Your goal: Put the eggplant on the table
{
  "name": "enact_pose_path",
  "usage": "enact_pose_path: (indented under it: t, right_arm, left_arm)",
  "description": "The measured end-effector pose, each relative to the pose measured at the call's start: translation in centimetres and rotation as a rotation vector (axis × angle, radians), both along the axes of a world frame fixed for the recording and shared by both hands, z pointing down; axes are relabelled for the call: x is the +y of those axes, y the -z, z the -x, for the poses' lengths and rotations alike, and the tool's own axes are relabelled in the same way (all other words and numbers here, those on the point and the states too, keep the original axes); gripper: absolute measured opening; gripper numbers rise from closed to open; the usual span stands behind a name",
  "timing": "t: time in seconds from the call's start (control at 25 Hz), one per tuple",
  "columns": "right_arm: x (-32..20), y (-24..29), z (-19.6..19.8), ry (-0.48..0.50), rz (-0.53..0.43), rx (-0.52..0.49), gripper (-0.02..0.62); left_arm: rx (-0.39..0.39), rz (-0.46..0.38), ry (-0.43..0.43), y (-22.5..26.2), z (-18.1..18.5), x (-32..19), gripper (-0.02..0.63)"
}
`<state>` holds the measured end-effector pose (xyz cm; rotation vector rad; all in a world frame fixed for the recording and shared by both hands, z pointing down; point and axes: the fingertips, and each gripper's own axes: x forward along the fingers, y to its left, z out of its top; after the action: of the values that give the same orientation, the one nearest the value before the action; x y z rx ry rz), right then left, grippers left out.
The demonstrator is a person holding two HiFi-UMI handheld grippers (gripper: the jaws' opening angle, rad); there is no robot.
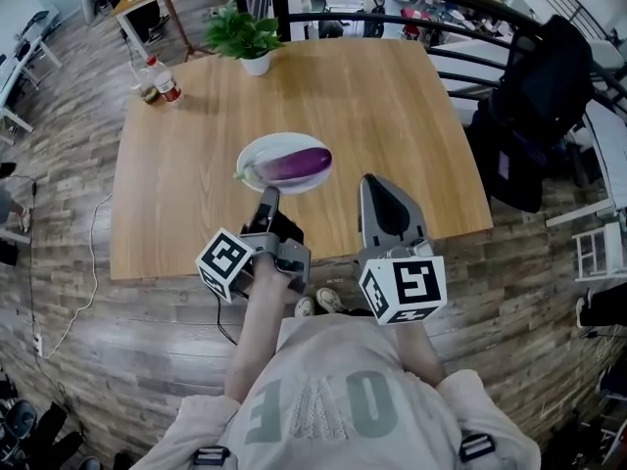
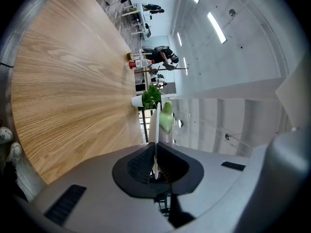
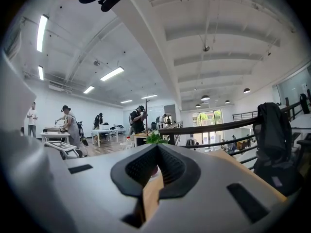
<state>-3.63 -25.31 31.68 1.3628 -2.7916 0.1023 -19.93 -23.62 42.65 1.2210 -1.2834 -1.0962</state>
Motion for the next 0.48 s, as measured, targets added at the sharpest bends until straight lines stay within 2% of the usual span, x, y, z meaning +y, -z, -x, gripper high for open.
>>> enact_pose_path:
  t: [0.48]
  right_arm:
    - [1.2, -1.7, -0.9, -0.04, 0.031, 0.056, 0.018]
  left_arm:
    - [0.029, 0.084, -0.043, -5.2, -1.0, 0.2, 0.019]
